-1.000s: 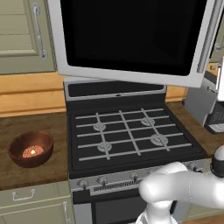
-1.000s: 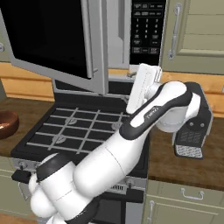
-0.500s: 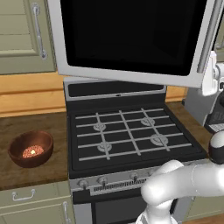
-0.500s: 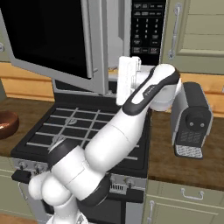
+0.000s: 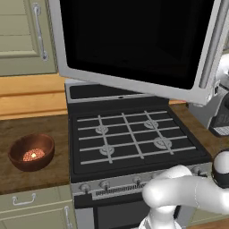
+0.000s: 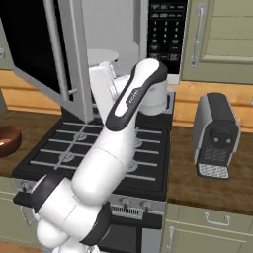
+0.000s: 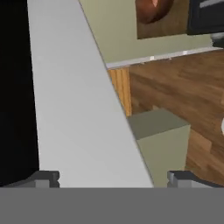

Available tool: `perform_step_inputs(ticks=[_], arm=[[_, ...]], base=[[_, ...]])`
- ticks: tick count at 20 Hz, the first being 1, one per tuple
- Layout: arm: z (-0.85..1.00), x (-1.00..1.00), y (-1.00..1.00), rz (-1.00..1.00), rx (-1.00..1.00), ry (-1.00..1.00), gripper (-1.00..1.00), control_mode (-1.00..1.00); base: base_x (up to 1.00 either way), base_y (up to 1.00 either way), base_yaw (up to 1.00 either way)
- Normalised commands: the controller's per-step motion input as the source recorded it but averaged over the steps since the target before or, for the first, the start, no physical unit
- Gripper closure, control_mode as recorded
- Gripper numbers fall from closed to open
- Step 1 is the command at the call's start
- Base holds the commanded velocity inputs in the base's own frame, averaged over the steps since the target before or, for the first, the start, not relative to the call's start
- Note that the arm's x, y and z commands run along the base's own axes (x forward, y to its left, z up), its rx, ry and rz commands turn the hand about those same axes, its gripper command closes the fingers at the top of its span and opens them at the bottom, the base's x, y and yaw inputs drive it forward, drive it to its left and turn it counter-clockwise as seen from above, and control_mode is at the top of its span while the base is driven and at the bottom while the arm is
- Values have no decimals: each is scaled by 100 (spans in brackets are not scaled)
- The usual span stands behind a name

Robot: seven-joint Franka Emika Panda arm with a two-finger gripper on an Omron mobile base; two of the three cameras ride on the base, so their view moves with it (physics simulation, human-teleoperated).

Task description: Open the microwave, place the bowl with waffle inside the microwave, then close the microwave door and turn it on.

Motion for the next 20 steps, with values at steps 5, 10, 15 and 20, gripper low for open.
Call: perform_step_inputs(ticks=[5, 10, 15, 20], arm=[[0, -100, 100, 25, -7, -26, -100, -100], [0, -90, 100, 19, 0, -23, -100, -100], [-11, -12, 100, 3, 0, -13, -100, -100], [-6, 19, 95, -5, 1, -10, -100, -100]], base=[[0, 0, 0], [0, 0, 0], [0, 0, 0], [0, 0, 0]])
